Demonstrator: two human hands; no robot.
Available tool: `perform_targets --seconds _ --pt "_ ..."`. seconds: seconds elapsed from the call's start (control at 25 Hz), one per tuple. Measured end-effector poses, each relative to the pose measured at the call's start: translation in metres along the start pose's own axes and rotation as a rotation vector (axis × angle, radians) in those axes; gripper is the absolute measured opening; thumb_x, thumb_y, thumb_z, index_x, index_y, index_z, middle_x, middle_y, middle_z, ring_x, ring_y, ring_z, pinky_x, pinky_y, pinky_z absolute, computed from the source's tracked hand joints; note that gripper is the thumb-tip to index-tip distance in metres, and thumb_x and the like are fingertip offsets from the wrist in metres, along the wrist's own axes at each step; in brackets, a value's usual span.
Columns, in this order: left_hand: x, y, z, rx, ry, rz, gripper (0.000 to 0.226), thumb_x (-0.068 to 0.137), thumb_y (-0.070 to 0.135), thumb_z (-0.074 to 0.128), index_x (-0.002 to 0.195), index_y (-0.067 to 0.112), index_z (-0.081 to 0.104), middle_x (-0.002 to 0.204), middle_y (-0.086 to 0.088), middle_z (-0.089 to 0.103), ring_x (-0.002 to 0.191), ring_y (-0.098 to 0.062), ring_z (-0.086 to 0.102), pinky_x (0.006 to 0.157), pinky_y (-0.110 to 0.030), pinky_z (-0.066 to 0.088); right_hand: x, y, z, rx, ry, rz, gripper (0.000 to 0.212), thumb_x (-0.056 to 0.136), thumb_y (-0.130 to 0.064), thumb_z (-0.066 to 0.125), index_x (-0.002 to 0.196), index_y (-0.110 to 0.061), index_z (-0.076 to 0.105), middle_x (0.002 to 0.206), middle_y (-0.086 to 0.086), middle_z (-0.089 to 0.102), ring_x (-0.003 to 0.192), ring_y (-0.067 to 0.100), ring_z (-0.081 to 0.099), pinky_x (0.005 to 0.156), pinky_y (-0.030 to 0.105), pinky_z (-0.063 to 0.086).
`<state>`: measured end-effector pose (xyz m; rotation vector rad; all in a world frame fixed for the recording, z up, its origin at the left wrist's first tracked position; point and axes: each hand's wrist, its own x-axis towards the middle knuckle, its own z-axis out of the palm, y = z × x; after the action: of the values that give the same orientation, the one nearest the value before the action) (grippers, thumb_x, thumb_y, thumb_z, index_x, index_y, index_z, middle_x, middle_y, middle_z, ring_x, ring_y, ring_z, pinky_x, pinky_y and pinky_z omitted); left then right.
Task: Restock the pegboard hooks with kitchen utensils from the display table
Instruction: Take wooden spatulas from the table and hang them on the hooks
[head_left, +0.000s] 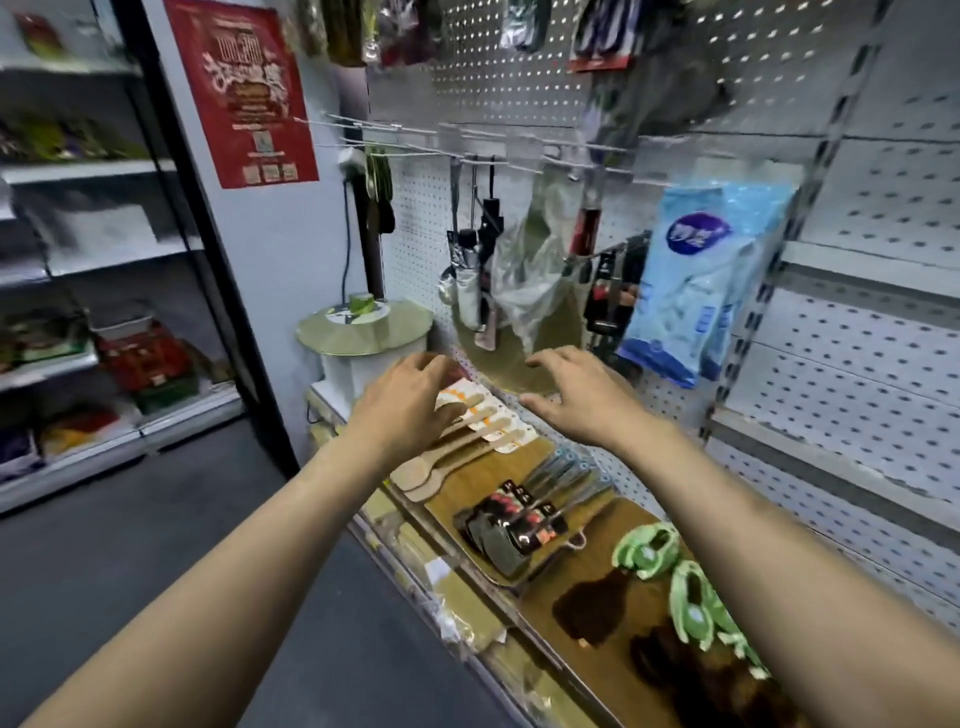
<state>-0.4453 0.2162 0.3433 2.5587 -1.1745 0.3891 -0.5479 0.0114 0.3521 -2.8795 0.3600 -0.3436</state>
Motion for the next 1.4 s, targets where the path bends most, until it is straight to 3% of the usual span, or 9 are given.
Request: perform_targets --seconds 0.16,0.36,0.52,0.64,0.8,0.96,1.04,1.28,1.4 --pt "0.079 -0.053 0.049 0.01 -0.086 -0.052 0.052 0.09 0.048 0.057 0.135 0.025 0.044 0.134 -0.004 0.05 0.122 -0.028 0.047 0.093 -0.043 0.047 0.096 0.021 0.038 0.022 -0.083 0.029 0.055 0.094 -0.048 0.057 0.141 -0.022 0.047 0.142 0.008 0.048 0.134 0.028 0.041 0.109 0.035 0.033" --pt "0.146 -0.11 0.136 -0.054 -0.264 -0.088 0.053 0.089 0.048 0.058 0.134 0.025 0.045 0.131 -0.006 0.052 0.12 -0.029 0.049 0.094 -0.045 0.046 0.175 0.051 0.115 0.093 -0.242 0.124 0.055 0.095 -0.042 0.06 0.141 -0.016 0.047 0.139 0.012 0.05 0.133 0.031 0.042 0.108 0.037 0.035" --pt "0.199 -0.159 0.221 -0.13 -0.4 -0.087 0.049 0.09 0.043 0.06 0.133 0.023 0.048 0.133 -0.007 0.051 0.121 -0.03 0.05 0.095 -0.04 0.046 0.223 0.075 0.192 0.122 -0.299 0.27 0.05 0.093 -0.047 0.061 0.134 -0.021 0.053 0.135 0.008 0.057 0.126 0.028 0.051 0.101 0.04 0.046" --pt "0.239 -0.199 0.301 -0.201 -0.538 -0.07 0.049 0.09 0.046 0.059 0.132 0.023 0.051 0.134 -0.009 0.053 0.12 -0.031 0.052 0.095 -0.04 0.047 0.257 0.088 0.269 0.251 -0.365 0.464 0.042 0.091 -0.044 0.065 0.125 -0.02 0.061 0.125 0.006 0.065 0.113 0.026 0.061 0.092 0.038 0.051" --pt "0.265 -0.239 0.379 -0.267 -0.707 -0.062 0.043 0.09 0.04 0.062 0.128 0.02 0.056 0.128 -0.012 0.059 0.116 -0.031 0.056 0.091 -0.041 0.049 0.292 0.094 0.36 0.524 -0.42 0.865 0.03 0.088 -0.04 0.071 0.104 -0.014 0.073 0.109 0.004 0.07 0.102 0.025 0.067 0.088 0.04 0.055" --pt "0.273 -0.272 0.424 -0.333 -0.774 -0.07 0.042 0.087 0.038 0.066 0.123 0.018 0.059 0.118 -0.012 0.065 0.109 -0.033 0.06 0.088 -0.043 0.051 0.32 0.094 0.433 0.677 -0.391 1.194 0.026 0.083 -0.042 0.073 0.083 -0.016 0.071 0.095 0.007 0.074 0.086 0.025 0.071 0.08 0.038 0.06" --pt "0.273 -0.282 0.441 -0.375 -0.799 -0.069 0.041 0.085 0.039 0.068 0.12 0.018 0.061 0.116 -0.01 0.066 0.108 -0.031 0.06 0.089 -0.041 0.051 0.328 0.093 0.462 0.667 -0.381 1.321 0.034 0.082 -0.048 0.072 0.087 -0.014 0.072 0.094 0.009 0.075 0.083 0.027 0.072 0.074 0.037 0.061" --pt "0.269 -0.29 0.468 -0.414 -0.854 0.006 0.037 0.085 0.039 0.068 0.115 0.017 0.063 0.113 -0.006 0.066 0.108 -0.028 0.059 0.089 -0.035 0.049 0.331 0.085 0.495 0.645 -0.307 1.455 0.033 0.077 -0.051 0.068 0.089 -0.021 0.071 0.096 0.003 0.073 0.091 0.026 0.07 0.073 0.034 0.057" --pt "0.269 -0.286 0.47 -0.42 -0.874 0.032 0.032 0.085 0.036 0.068 0.11 0.017 0.064 0.11 -0.005 0.066 0.104 -0.025 0.059 0.086 -0.03 0.046 0.32 0.085 0.493 0.814 -0.165 1.656 0.04 0.064 -0.045 0.078 0.091 -0.015 0.074 0.088 0.005 0.074 0.084 0.026 0.072 0.077 0.039 0.061"
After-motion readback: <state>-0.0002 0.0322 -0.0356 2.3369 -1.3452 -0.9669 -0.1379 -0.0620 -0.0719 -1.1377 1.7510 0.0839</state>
